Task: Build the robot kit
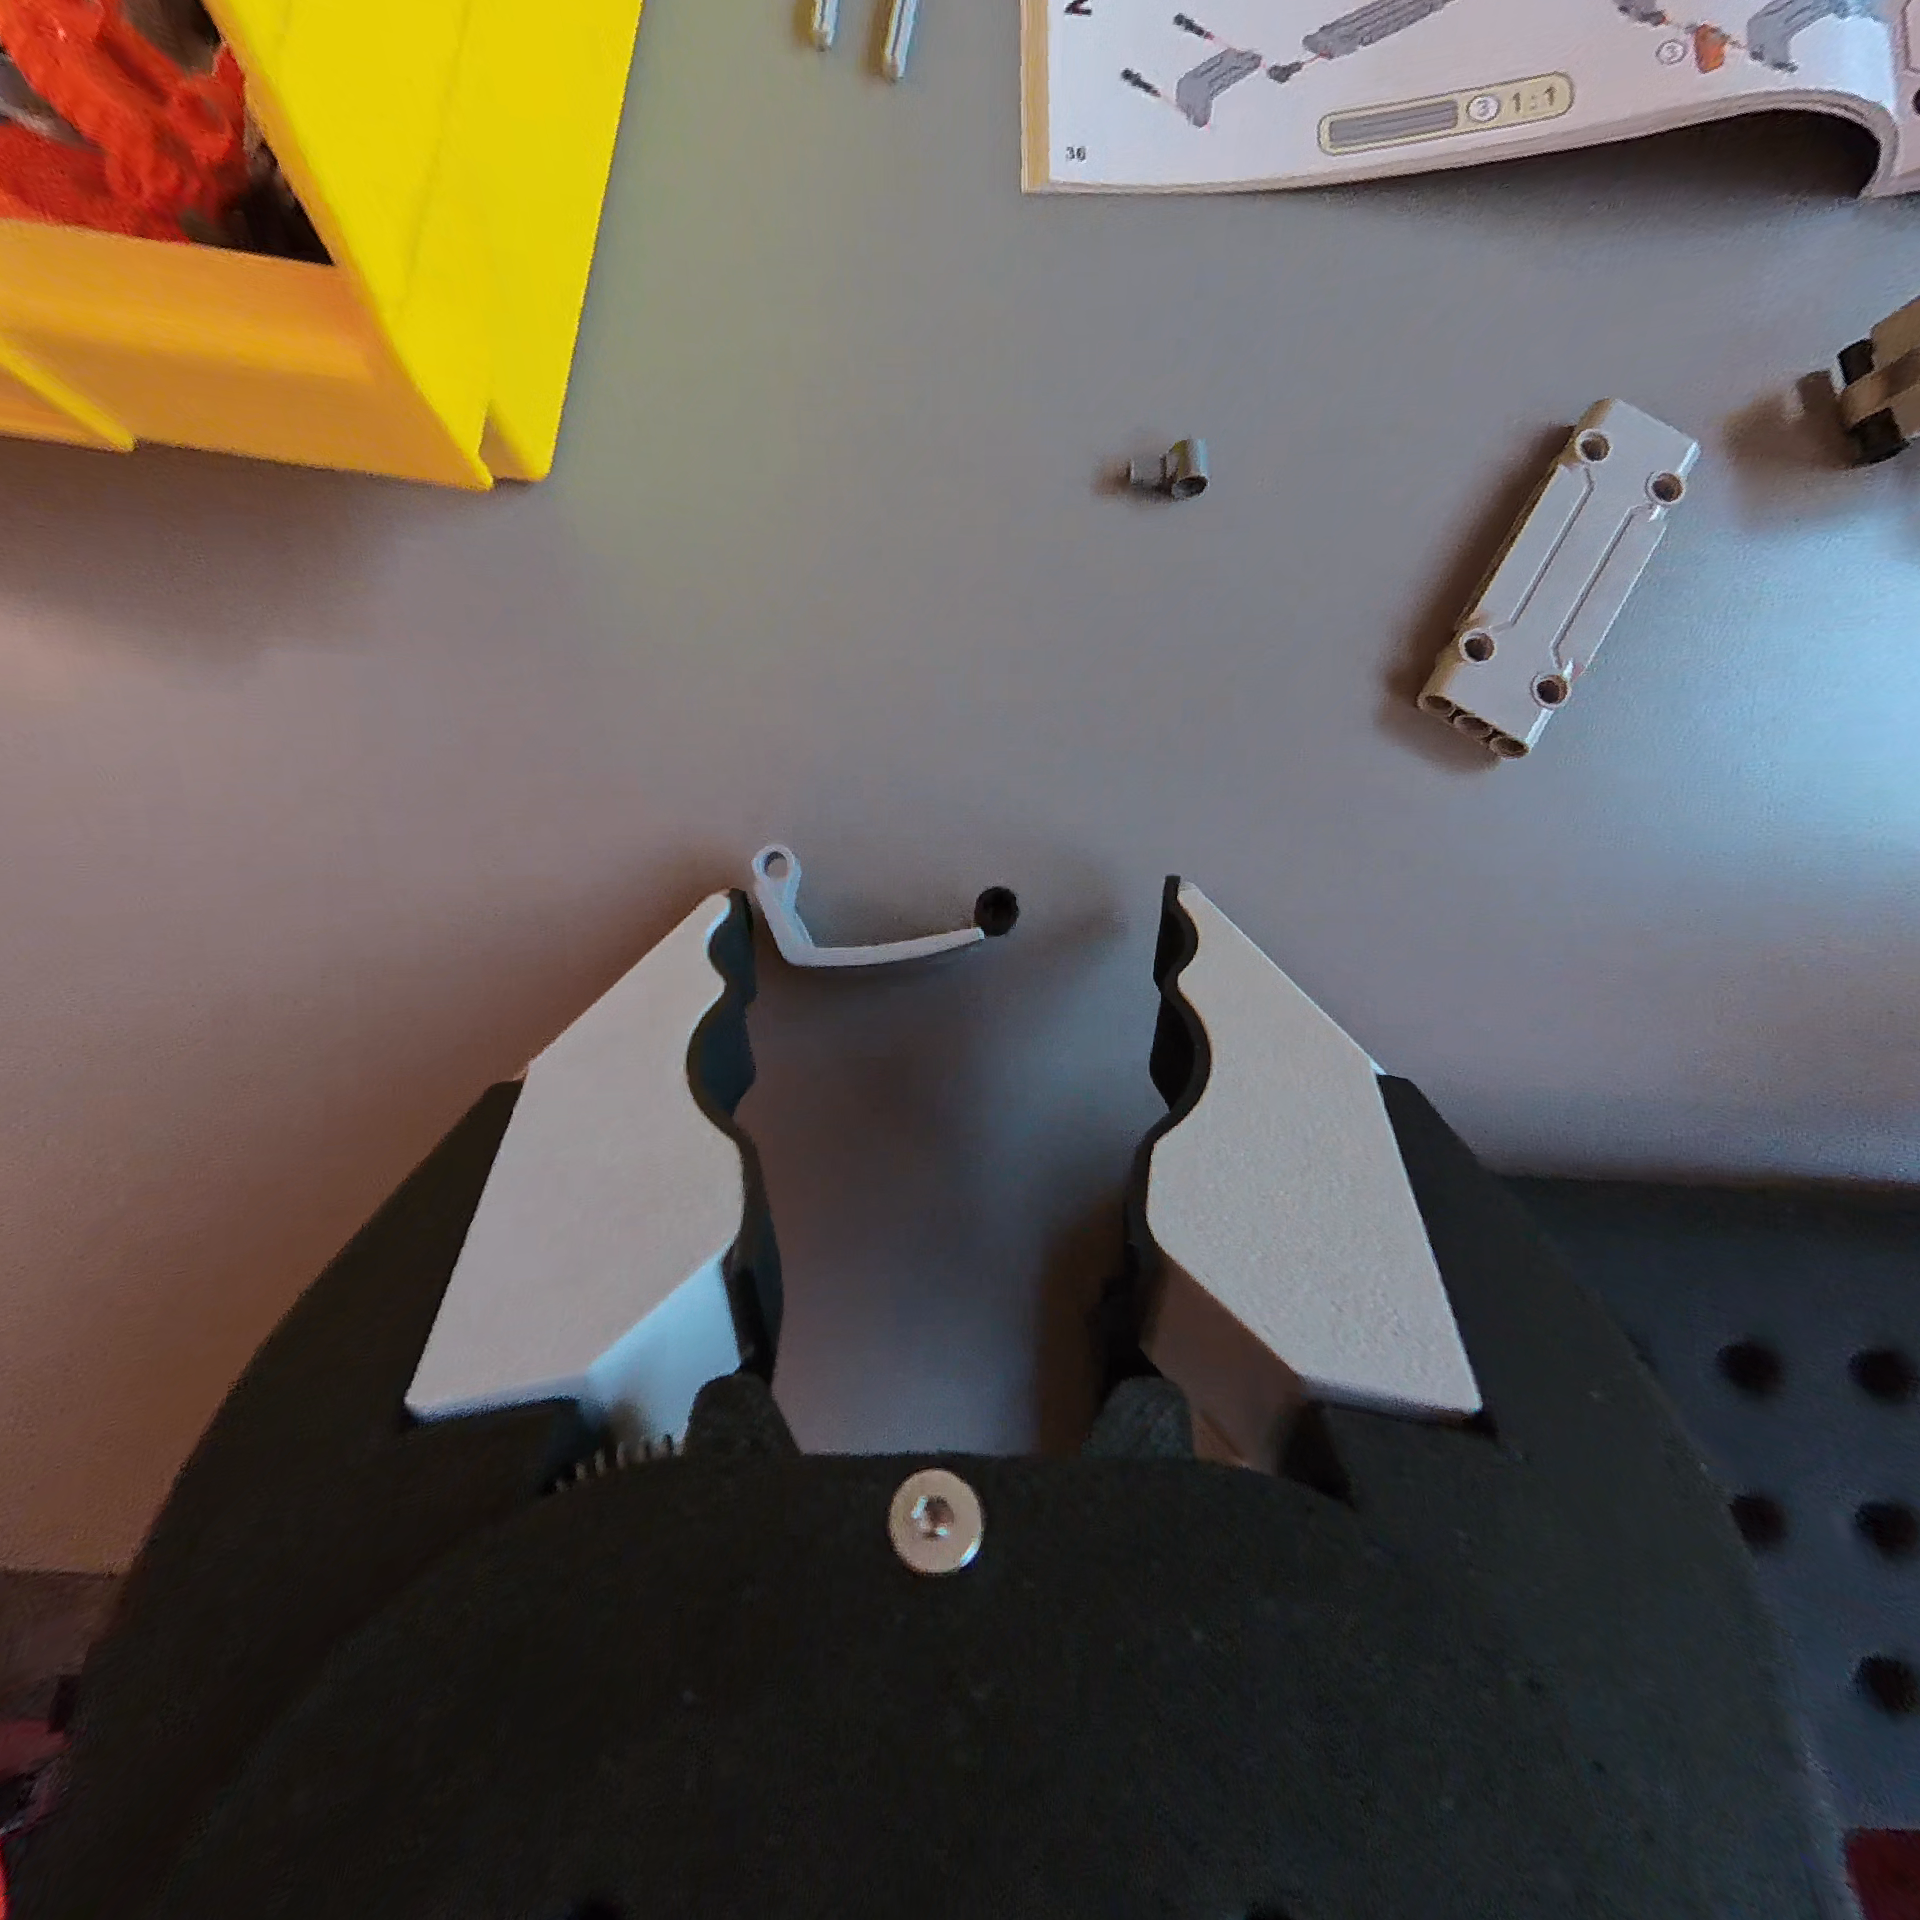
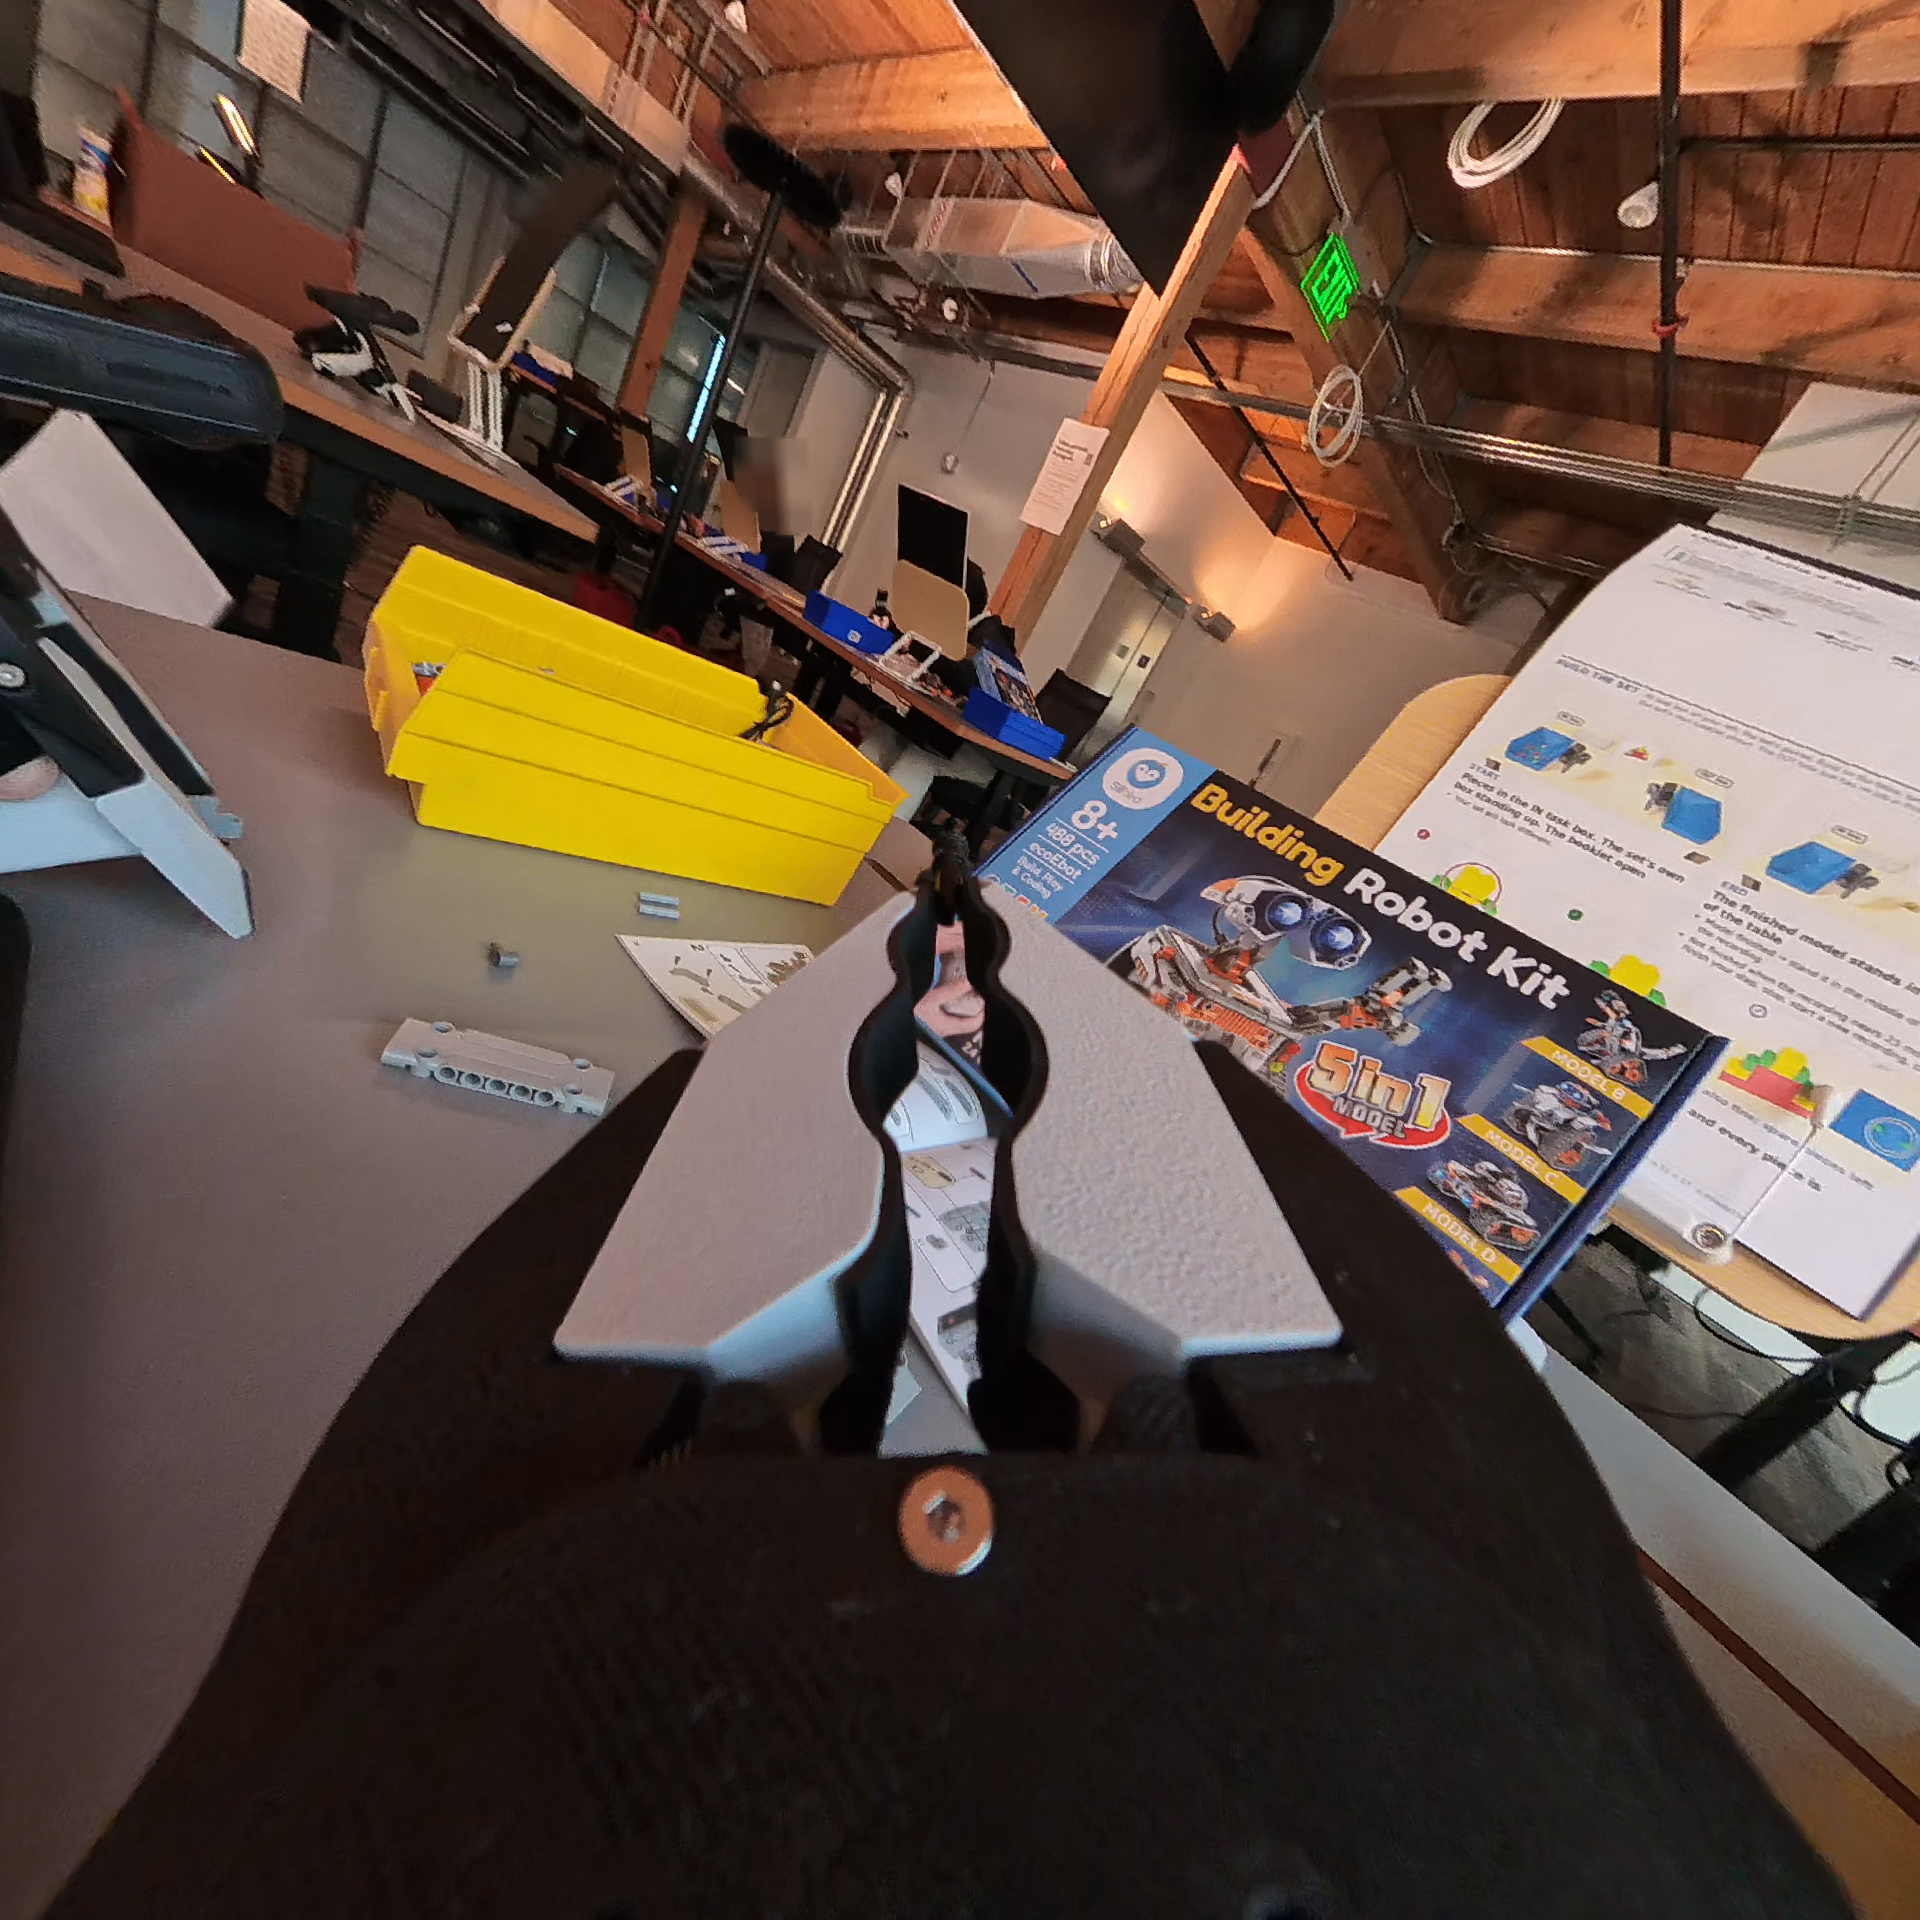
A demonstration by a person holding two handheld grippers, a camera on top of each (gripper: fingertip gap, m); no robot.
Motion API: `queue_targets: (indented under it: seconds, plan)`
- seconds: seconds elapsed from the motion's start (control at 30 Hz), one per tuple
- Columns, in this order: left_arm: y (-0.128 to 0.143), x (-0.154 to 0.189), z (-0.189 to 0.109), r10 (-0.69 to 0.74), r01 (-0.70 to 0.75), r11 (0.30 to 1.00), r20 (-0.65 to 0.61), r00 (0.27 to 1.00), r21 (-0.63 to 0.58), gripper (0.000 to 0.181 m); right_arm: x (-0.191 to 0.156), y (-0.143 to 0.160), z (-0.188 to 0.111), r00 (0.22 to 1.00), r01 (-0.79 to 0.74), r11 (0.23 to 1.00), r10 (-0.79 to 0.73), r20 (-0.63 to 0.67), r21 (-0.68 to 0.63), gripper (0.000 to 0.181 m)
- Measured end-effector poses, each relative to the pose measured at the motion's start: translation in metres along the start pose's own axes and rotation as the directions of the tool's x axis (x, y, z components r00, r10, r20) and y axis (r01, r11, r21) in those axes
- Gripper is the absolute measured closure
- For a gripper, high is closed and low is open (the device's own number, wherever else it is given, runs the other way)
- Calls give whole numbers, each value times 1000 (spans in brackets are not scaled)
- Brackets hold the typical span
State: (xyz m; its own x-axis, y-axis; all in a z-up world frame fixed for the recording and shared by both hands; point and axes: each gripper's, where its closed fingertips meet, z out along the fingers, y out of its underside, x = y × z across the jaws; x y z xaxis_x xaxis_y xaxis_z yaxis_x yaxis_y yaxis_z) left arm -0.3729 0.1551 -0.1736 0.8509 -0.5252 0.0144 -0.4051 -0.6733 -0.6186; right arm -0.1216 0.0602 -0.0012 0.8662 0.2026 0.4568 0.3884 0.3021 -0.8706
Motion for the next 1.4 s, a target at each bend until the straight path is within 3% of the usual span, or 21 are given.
queue_targets:
  seconds: [0.07, 0.17, 0.3, 0.4, 0.57, 0.67, 0.77, 0.8, 0.9, 0.97, 1.07, 1.23, 1.4]
  plan:
    - [1, -1, 4, 37, -38, 999, -10, 999, -16, 105, -2, 3, -1, 1000, 13, 1000, -14, -13, -24, 178]
    - [-2, -1, 5, 129, -130, 992, -56, 990, 0, 123, -9, 11, -2, 1000, 20, 998, -19, 7, -55, 178]
    - [-7, 6, 9, 329, -326, 944, -216, 919, 48, 132, -18, 24, 4, 998, -9, 995, 15, 64, -100, 178]
    - [-7, 21, 9, 531, -535, 838, -376, 759, 104, 132, -23, 30, 8, 995, -26, 992, 38, 96, -121, 178]
    - [-1, 36, 5, 745, -806, 549, -567, 351, 223, 132, -30, 41, 12, 990, -22, 987, 43, 131, -160, 178]
    - [-2, 40, 5, 764, -836, 472, -604, 228, 282, 132, -30, 46, 11, 992, 4, 983, 20, 129, -182, 178]
    - [-3, 39, 5, 749, -817, 501, -617, 242, 287, 129, -27, 46, 9, 994, 6, 983, 15, 112, -185, 178]
    - [-1, 39, 3, 738, -807, 519, -623, 258, 281, 120, -26, 45, 8, 994, 6, 983, 14, 110, -182, 178]
    - [3, 28, 1, 775, -808, 521, -550, 312, 275, 110, -24, 42, 5, 995, 30, 985, -13, 101, -168, 178]
    - [3, 25, -2, 806, -794, 521, -486, 337, 314, 111, -22, 41, 4, 996, 46, 985, -32, 86, -167, 178]
    - [7, 26, -4, 775, -749, 582, -496, 392, 317, 116, -17, 40, 3, 996, 73, 983, -63, 61, -169, 178]
    - [-2, 31, 0, 767, -695, 625, -445, 462, 356, 101, -12, 46, 2, 998, 60, 980, -52, 44, -191, 178]
    - [3, 40, -2, 729, -649, 671, -479, 488, 360, 117, -11, 43, 0, 998, 50, 981, -43, 45, -186, 178]
